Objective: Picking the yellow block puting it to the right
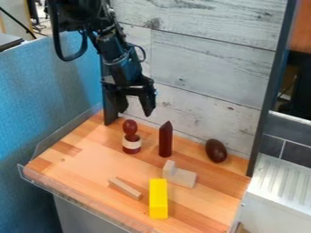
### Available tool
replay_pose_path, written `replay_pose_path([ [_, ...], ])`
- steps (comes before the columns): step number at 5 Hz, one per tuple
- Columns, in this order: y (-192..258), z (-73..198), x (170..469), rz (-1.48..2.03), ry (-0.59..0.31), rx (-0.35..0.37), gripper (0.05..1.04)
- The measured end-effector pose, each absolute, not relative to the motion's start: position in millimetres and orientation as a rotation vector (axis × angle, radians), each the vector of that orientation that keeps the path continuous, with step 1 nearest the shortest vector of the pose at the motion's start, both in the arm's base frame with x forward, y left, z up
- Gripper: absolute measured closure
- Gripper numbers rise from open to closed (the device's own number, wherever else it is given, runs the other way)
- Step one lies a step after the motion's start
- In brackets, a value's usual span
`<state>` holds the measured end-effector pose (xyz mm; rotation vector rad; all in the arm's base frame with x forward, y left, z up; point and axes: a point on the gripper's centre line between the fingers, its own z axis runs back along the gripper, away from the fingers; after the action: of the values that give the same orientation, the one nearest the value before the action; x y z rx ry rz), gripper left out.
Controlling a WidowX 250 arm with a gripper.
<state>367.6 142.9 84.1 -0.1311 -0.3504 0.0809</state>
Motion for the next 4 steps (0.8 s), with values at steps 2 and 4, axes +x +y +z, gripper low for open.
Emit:
replay_pose_path([
  [2,130,53,351,0.119,-0.278,-0.156,0.083],
  [4,99,49,328,0.113,-0.319,-0.078,0.083],
])
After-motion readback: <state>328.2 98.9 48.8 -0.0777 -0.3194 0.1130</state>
